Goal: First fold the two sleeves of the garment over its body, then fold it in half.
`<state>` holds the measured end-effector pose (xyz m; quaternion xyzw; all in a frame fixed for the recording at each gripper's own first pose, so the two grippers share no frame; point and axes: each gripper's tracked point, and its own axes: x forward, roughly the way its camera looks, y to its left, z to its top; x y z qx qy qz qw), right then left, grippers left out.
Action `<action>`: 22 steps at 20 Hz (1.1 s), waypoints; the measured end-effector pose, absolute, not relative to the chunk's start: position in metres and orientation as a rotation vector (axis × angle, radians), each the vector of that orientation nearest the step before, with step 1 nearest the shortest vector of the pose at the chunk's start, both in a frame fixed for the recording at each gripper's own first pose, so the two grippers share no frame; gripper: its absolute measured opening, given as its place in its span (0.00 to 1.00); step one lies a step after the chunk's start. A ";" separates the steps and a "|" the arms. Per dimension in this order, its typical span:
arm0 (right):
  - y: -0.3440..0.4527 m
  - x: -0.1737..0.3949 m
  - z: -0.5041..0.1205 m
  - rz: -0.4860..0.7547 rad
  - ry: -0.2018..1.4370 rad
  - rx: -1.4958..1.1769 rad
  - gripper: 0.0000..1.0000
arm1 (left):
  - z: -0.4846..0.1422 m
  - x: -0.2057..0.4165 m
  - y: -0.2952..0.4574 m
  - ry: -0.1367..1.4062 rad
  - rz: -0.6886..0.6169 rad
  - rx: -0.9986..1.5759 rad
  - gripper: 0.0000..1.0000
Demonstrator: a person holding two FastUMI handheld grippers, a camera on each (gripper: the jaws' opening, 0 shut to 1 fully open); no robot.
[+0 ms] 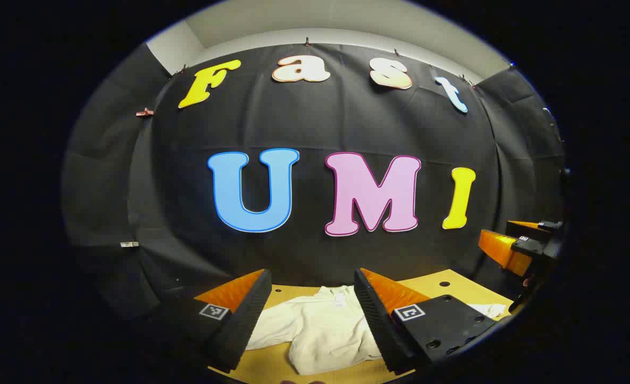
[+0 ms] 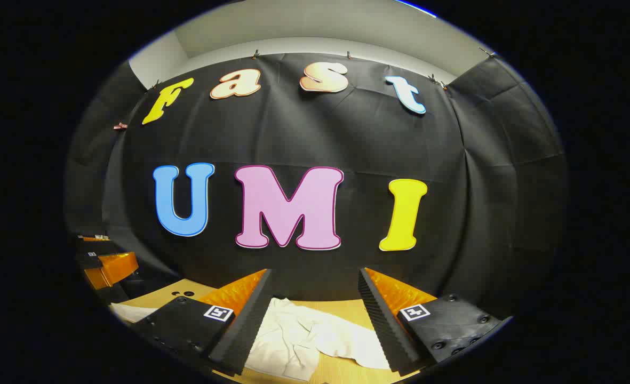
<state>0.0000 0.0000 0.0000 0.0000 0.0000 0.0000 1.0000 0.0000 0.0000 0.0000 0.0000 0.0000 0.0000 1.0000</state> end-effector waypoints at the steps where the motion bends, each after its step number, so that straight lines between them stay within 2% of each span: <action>1: 0.002 0.000 0.002 0.002 -0.002 0.005 0.97 | 0.001 0.001 0.000 -0.001 -0.003 0.006 0.96; 22: 0.009 0.005 -0.017 0.020 0.047 -0.025 0.97 | -0.008 0.011 -0.006 0.024 -0.034 -0.002 0.96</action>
